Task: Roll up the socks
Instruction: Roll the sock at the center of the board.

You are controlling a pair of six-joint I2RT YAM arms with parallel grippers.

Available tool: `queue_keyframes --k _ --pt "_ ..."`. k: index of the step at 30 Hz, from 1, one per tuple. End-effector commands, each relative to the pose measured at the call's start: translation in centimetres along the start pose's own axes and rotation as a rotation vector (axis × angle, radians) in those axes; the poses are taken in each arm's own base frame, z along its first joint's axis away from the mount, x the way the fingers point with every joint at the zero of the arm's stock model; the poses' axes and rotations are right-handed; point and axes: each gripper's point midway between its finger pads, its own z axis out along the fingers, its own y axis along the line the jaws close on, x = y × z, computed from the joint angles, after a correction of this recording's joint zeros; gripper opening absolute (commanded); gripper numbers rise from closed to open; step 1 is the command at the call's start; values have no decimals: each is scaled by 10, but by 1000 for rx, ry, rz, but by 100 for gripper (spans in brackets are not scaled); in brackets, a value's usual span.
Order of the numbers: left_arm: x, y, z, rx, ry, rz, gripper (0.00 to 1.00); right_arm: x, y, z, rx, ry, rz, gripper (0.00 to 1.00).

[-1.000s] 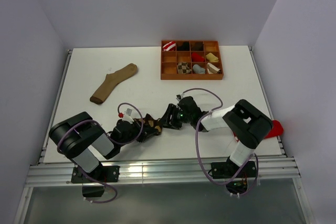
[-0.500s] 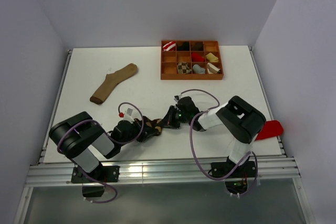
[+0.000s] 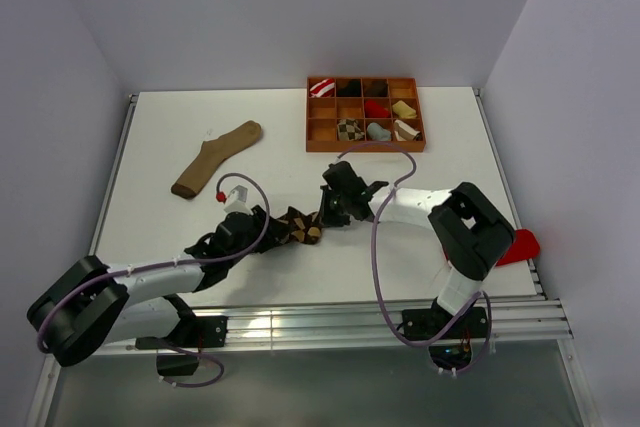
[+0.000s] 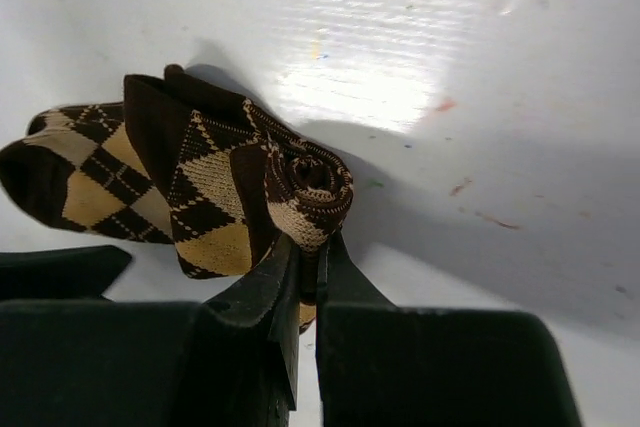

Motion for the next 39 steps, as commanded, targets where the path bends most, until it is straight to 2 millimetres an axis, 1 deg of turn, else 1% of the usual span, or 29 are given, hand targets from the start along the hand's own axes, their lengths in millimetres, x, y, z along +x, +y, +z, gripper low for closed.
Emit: queue_keyframes --k 1,2,4,5,6,7,8,9,10,11,12,13,14,16,17,19,23,24,26,27,28,30,31,32,39 --pt "-23 27 -4 -172 -87 161 36 1 -42 -15 248 10 -90 0" --pt "-24 26 -3 -171 -89 167 34 -1 -44 -17 286 9 -102 0" --pt "-23 23 1 -161 -80 177 33 -4 -46 -18 328 9 -121 0" --pt "-22 21 3 -155 -71 179 33 -3 -55 -20 388 16 -135 0" --pt "-21 17 5 -141 -68 186 33 -9 -50 -21 401 4 -145 0" --pt "-17 15 7 -128 -47 195 34 -7 -48 -21 419 6 -163 0" --pt "-20 6 9 -88 -61 195 35 -5 -52 -24 461 13 -178 0" --pt "-19 -1 7 -59 -67 202 37 -7 -49 -21 475 16 -187 0" --pt "-19 -8 7 -38 -77 216 38 -4 -47 -21 488 22 -201 0" --pt "-22 -12 6 -31 -99 226 41 0 -52 -20 522 43 -206 0" --pt "-21 -21 4 -13 -105 239 43 -5 -48 -21 530 27 -214 0" --pt "-21 -25 4 -9 -112 241 45 -2 -45 -20 537 28 -230 0" --pt "-21 -24 3 -16 -117 243 46 0 -46 -22 555 41 -241 0" --pt "-22 -25 1 -15 -125 225 48 -1 -43 -19 574 52 -257 0" --pt "-22 -26 1 -8 -126 218 48 4 -46 -17 598 82 -272 0" --pt "-18 -30 2 22 -117 213 47 4 -41 -15 596 95 -277 0" --pt "-7 -41 10 53 -114 251 47 11 -41 -9 597 129 -277 0" --pt "3 -47 14 61 -97 289 48 11 -39 -8 592 131 -271 0" --pt "7 -56 18 76 -122 320 51 14 -39 -8 596 149 -270 0" --pt "19 -57 22 80 -103 358 52 12 -36 -8 591 149 -268 0" --pt "18 -61 24 88 -125 365 53 13 -36 -9 597 159 -270 0" --pt "29 -60 29 82 -117 402 54 11 -31 -9 590 161 -274 0" --pt "30 -60 30 78 -130 412 54 10 -30 -9 592 164 -276 0" --pt "32 -66 30 99 -141 412 54 11 -29 -8 591 173 -278 0" --pt "30 -66 41 52 -190 468 54 16 -24 -6 577 201 -269 0"
